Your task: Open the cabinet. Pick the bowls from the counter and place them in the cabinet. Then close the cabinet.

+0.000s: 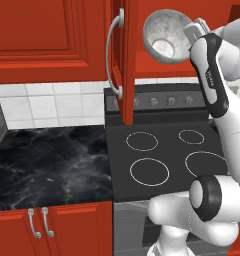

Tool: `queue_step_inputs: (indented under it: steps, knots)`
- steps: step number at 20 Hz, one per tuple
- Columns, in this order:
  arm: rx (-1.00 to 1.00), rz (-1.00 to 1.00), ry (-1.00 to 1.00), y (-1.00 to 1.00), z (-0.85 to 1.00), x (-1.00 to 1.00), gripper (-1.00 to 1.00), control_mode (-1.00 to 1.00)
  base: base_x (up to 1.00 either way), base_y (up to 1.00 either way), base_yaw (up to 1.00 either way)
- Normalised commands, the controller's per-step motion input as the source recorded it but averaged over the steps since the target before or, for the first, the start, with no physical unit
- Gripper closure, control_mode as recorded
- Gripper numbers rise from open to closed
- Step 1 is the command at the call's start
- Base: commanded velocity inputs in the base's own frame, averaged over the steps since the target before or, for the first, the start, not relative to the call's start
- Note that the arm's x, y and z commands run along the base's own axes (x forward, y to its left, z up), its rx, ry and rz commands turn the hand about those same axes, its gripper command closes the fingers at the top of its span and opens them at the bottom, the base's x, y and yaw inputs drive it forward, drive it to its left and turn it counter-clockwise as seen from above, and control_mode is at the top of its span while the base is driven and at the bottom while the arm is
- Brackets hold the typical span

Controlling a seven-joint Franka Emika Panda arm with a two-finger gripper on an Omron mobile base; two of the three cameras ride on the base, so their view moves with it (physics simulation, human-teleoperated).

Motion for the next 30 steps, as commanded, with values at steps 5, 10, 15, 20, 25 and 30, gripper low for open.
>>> queue_step_inputs:
  steps: [5,10,15,20,25,30]
  knots:
    - [0.00,0.00,0.00,0.03,-0.25,0.47,1.00,-1.00,0.00,0.00,0.00]
    - [0.00,0.00,0.00,0.01,-0.09,0.51,1.00,-1.00,0.00,0.00,0.00]
    - [0.00,0.00,0.00,0.00,-0.13,0.53,1.00,-1.00,0.00,0.00,0.00]
    - [0.00,0.00,0.00,0.01,-0.17,0.47,1.00,-1.00,0.00,0.00,0.00]
    - [0.00,0.00,0.02,0.07,-0.18,0.35,1.00,-1.00,0.00,0.00,0.00]
    - [0.00,0.00,0.01,0.01,-0.14,0.37,1.00,-1.00,0.00,0.00,0.00]
